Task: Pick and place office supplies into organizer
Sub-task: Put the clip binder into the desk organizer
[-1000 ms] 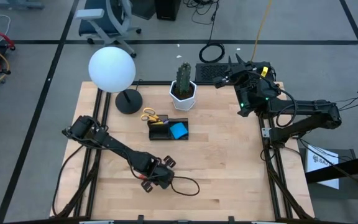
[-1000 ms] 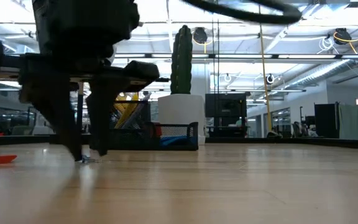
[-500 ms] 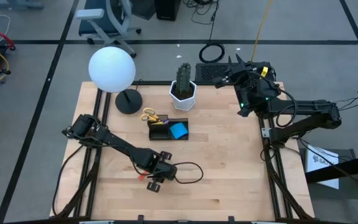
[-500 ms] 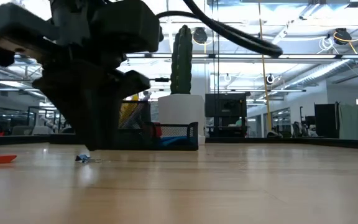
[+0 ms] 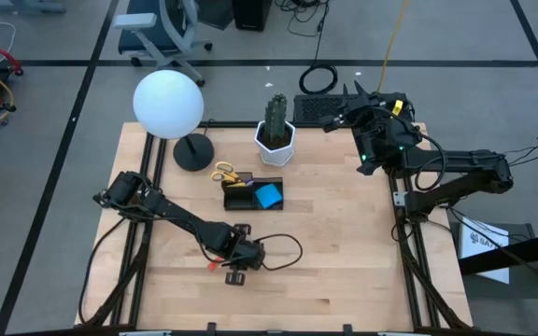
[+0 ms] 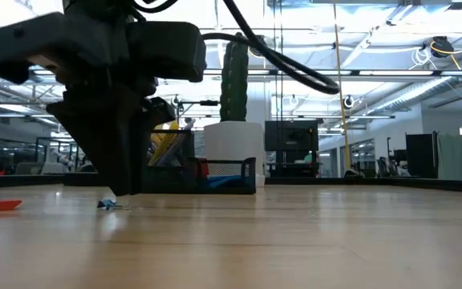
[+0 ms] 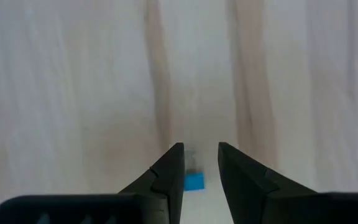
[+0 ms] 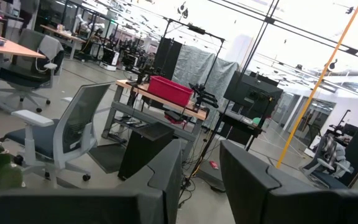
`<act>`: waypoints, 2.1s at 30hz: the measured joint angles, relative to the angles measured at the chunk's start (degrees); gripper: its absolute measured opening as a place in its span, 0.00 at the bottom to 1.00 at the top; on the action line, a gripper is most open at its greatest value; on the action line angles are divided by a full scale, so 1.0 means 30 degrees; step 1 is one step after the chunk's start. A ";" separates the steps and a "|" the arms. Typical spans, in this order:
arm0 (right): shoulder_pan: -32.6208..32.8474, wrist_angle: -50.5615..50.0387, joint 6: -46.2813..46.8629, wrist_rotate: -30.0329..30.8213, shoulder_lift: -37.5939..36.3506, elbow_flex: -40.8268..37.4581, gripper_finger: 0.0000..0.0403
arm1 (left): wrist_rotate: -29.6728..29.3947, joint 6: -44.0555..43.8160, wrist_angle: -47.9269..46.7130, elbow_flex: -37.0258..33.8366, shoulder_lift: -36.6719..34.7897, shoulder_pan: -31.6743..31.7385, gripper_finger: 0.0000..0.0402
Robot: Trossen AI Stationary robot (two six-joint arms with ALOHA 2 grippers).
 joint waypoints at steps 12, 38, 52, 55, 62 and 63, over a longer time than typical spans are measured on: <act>0.0004 -0.0002 0.0000 0.0001 0.0000 0.0000 0.25 | -0.0557 -0.1195 -0.1280 0.0000 0.0000 0.0000 0.26; 0.0003 0.0000 0.0000 -0.0001 0.0000 0.0000 0.25 | 0.0353 -0.2416 -0.1594 0.0007 0.0000 -0.0022 0.26; -0.0001 -0.0002 0.0000 0.0007 0.0000 0.0000 0.25 | 0.0506 -0.2431 -0.1388 0.0080 0.0730 -0.0008 0.26; -0.0003 0.0000 0.0000 -0.0001 0.0000 0.0000 0.25 | 0.0506 -0.2419 -0.1374 0.0076 0.0750 0.0046 0.26; -0.0002 0.0000 0.0000 0.0005 0.0000 0.0000 0.25 | 0.0674 -0.2340 -0.1324 0.0051 0.0721 0.0226 0.26; 0.0003 -0.0001 0.0000 -0.0001 0.0000 0.0006 0.25 | 0.0674 -0.2204 -0.1317 0.0051 0.0728 0.0226 0.26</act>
